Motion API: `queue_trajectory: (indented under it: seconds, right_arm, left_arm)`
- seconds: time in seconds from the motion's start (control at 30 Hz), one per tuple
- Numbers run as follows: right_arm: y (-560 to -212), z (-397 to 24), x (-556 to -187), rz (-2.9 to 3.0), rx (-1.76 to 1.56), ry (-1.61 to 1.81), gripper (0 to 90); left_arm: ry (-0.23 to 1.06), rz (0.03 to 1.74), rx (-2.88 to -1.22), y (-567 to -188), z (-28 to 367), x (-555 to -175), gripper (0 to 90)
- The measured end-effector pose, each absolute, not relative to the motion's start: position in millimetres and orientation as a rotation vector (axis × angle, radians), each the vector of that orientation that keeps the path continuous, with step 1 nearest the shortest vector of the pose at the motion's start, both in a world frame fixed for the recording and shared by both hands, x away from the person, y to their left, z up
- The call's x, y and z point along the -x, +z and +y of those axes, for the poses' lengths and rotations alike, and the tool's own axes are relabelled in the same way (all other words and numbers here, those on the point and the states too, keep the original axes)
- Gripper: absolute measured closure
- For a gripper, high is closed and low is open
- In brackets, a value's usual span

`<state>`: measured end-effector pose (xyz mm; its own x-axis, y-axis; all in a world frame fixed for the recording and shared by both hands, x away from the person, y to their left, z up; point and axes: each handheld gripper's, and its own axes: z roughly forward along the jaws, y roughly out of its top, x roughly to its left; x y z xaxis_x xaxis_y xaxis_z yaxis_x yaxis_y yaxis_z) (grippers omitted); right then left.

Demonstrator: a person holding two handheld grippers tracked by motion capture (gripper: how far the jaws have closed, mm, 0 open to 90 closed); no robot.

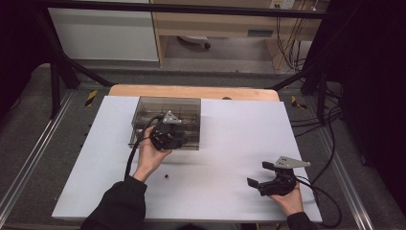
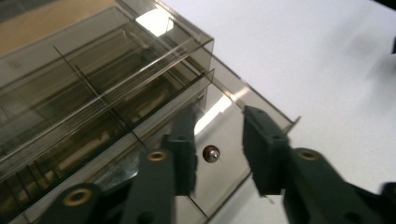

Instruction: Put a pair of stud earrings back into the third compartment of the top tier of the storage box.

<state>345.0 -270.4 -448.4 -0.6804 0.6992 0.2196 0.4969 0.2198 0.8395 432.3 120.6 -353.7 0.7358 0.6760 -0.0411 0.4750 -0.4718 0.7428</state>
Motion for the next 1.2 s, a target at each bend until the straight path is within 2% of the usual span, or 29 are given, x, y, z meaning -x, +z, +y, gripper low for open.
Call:
queue_trajectory:
  seconds: [0.07, 0.1, 0.17, 0.27, 0.5, 0.57, 1.0, 1.2]
  right_arm:
    - [-448, -270, -345, 2.283, -1.144, 1.451, 0.5]
    - [-448, -271, -345, 2.283, -1.144, 1.45, 0.5]
    - [-448, -271, -345, 2.283, -1.144, 1.45, 0.5]
    - [-448, -270, -345, 2.283, -1.143, 1.449, 0.5]
    - [-448, -271, -344, 2.281, -1.145, 1.449, 0.4]
    - [-448, -271, -344, 2.283, -1.146, 1.447, 0.5]
    - [-448, -271, -344, 2.286, -1.145, 1.443, 0.4]
    - [-448, -271, -344, 2.286, -1.142, 1.443, 0.4]
  left_arm:
    - [0.334, 0.847, -2.155, -350, 124, -426, 58.8]
    - [0.342, 0.842, -2.152, -349, 126, -423, 52.3]
    - [0.353, 0.836, -2.145, -348, 130, -416, 49.9]
    - [0.373, 0.827, -2.138, -346, 138, -403, 40.0]
    - [0.408, 0.812, -2.149, -350, 158, -380, 30.1]
    - [0.426, 0.818, -2.156, -353, 164, -374, 23.6]
    - [0.391, 0.86, -2.159, -378, 183, -356, 10.0]
    - [0.373, 0.879, -2.168, -394, 188, -352, 7.7]
